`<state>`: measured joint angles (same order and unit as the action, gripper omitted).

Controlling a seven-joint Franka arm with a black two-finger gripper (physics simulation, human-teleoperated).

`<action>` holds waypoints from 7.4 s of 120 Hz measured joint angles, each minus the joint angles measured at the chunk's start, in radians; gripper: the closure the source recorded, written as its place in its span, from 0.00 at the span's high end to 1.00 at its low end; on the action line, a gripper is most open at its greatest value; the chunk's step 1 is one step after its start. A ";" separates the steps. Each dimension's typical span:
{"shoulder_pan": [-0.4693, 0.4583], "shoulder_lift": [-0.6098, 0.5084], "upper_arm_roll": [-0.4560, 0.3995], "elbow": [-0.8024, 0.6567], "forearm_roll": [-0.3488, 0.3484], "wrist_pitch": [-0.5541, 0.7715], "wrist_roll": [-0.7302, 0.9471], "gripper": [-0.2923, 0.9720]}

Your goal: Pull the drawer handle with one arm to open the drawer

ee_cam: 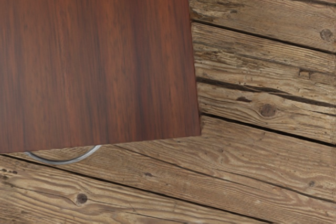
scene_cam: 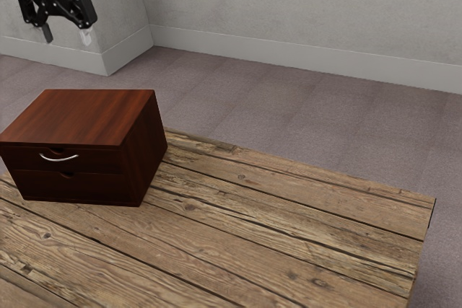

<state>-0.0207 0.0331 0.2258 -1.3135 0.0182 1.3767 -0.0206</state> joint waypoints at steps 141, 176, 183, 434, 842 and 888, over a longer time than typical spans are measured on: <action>-0.046 -0.360 -0.033 -0.562 0.041 0.349 -0.600 0.77; 0.046 -0.469 -0.021 -0.900 0.076 0.639 -0.885 0.77; 0.059 -0.481 -0.020 -0.943 0.078 0.686 -0.929 0.77; 0.249 -0.305 0.072 -1.359 0.055 1.518 -1.468 0.63; 0.392 -0.791 0.061 -1.601 0.075 1.093 -1.439 0.15; 0.423 -0.831 0.055 -1.604 0.088 1.001 -1.440 0.15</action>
<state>0.4023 -0.7975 0.2808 -2.9171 0.1059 2.3772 -1.4605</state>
